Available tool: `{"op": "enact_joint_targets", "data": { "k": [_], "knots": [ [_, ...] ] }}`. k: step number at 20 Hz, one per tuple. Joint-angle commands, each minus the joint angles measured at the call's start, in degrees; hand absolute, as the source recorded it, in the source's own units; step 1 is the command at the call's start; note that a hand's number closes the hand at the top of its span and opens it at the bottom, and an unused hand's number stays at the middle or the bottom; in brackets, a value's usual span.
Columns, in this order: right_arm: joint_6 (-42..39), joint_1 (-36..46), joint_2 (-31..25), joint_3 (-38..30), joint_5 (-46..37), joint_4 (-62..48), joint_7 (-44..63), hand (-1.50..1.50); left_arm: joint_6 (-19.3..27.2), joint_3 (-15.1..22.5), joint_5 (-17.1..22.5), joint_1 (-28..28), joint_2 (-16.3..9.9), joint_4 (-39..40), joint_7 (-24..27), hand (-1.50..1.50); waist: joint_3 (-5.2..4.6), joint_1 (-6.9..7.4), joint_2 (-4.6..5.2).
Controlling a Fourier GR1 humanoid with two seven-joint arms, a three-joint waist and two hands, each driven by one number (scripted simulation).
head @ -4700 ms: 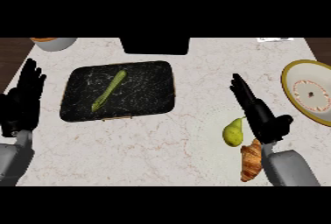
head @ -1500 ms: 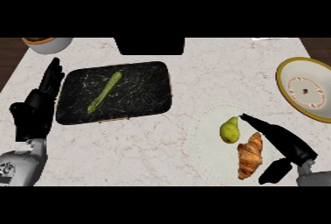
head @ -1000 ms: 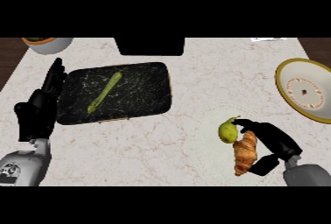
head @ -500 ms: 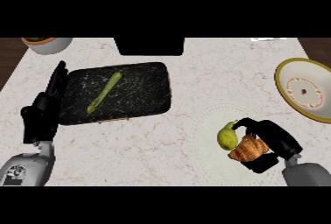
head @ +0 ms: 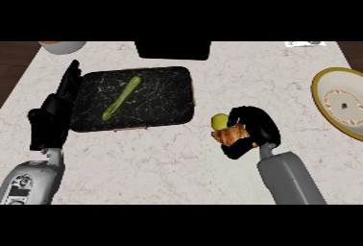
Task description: Pick the croissant from the placemat and place it in the bowl
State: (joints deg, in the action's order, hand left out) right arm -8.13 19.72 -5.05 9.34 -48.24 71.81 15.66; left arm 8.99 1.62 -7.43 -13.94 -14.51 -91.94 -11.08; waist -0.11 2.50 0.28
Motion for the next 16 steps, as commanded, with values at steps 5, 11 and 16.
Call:
{"op": "enact_joint_targets", "data": {
  "k": [5, 11, 16],
  "knots": [
    [22.95, 15.88, 4.95, 2.77, 2.85, -2.80, 21.48, 1.50, 0.44, 0.23, -0.55, -1.46, 0.91, 1.33, -0.35, 0.00, 0.16, 0.29, 0.07],
    [35.29, 20.25, 5.02, 6.74, -4.97, -1.80, 34.84, 1.50, -0.67, -2.54, 0.44, -1.50, -1.28, 0.72, -0.50, 0.00, 0.08, -1.66, -0.37],
    [33.63, 20.18, 3.72, 3.48, -13.80, -0.36, 41.64, 1.50, -0.22, -2.99, 0.13, 4.37, -0.30, 1.65, 4.99, 0.00, 0.07, -2.47, -0.43]
  ]
}}
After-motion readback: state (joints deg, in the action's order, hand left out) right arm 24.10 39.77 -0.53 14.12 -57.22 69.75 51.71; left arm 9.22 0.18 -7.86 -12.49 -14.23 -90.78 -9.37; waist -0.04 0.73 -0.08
